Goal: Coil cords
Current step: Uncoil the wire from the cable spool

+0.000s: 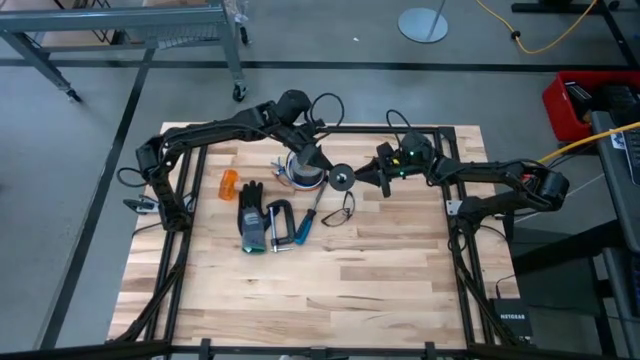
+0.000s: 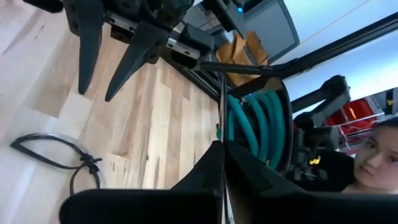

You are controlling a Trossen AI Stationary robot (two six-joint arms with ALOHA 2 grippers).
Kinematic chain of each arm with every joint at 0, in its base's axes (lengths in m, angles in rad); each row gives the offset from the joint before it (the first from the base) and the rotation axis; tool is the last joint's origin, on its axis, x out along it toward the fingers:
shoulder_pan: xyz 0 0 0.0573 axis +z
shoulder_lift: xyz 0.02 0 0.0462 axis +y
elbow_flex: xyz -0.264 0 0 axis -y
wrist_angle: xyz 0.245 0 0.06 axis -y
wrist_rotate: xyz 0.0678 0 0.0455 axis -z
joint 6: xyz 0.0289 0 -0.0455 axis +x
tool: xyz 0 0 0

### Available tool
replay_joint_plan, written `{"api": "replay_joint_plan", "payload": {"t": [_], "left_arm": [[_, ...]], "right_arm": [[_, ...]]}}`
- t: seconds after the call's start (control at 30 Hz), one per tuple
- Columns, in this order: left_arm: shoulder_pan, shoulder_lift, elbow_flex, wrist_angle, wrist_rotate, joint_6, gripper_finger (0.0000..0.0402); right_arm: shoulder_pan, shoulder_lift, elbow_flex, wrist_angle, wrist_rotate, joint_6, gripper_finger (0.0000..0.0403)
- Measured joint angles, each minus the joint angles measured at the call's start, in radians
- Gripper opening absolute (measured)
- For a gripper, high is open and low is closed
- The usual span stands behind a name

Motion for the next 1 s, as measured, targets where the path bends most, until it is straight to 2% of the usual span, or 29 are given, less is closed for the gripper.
{"api": "replay_joint_plan", "payload": {"t": [0.27, 0.57, 1.0], "left_arm": [[0.0, 0.0, 0.0, -0.002, -0.005, 0.061, 0.0], [0.0, 0.0, 0.0, -0.004, -0.058, 0.128, 0.0], [0.039, 0.0, 0.0, -0.078, -0.063, 0.246, 0.0]], "right_arm": [[-0.002, 0.0, 0.0, 0.15, 0.017, 0.018, 0.0095], [-0.002, 0.0, 0.0, 0.299, -0.01, 0.092, 0.0095], [0.014, 0.0, 0.0, 0.314, -0.199, 0.175, 0.0095]]}}
